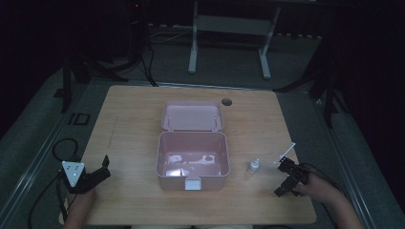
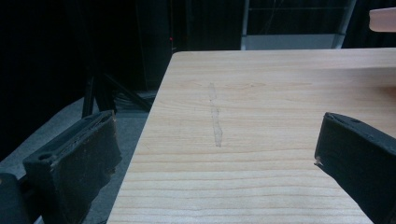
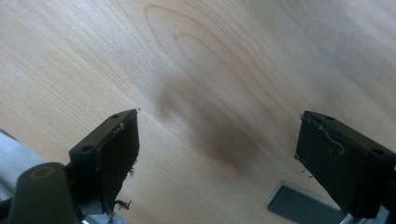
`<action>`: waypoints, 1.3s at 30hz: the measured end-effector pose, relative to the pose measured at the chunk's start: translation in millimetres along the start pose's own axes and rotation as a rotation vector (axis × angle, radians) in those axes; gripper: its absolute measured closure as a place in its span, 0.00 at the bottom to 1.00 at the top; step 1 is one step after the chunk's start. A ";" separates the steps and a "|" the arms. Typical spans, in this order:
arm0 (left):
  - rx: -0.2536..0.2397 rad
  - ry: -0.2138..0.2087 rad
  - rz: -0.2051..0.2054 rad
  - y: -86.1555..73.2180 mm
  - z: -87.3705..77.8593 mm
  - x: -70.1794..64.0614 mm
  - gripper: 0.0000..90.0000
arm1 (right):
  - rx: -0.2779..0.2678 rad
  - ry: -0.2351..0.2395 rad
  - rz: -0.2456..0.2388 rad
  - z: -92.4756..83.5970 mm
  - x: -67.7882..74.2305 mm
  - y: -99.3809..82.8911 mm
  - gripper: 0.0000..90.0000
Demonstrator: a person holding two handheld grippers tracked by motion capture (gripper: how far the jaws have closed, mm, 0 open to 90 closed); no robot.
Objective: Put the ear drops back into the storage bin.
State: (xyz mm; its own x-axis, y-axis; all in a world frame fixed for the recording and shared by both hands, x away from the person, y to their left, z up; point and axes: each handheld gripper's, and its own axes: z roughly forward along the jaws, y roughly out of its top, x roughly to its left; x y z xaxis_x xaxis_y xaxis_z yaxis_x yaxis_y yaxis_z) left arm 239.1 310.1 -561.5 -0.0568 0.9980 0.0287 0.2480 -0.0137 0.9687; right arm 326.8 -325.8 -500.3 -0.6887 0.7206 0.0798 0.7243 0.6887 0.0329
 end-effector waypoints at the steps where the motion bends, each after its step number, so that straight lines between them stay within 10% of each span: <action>1: 0.000 0.000 0.000 0.0 0.0 0.0 0.00 | 0.007 -0.028 -0.035 -0.5 -0.9 0.6 0.17; 19: 0.000 0.000 0.001 0.0 0.2 -0.2 0.00 | 0.026 -0.069 -0.292 -2.9 2.7 17.6 0.23; 39: 0.003 -0.010 0.002 0.2 0.5 0.0 0.00 | 0.019 -0.087 -0.428 -12.4 15.5 77.5 0.35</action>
State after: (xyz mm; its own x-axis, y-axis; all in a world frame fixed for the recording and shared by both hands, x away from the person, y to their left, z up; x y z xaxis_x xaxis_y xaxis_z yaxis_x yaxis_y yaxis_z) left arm 239.6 310.2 -561.5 -0.0469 0.9985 0.0279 0.2509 -0.0152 0.9679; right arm 372.7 -262.3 -484.1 -0.9273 0.3736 -0.0217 0.3730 0.9275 0.0267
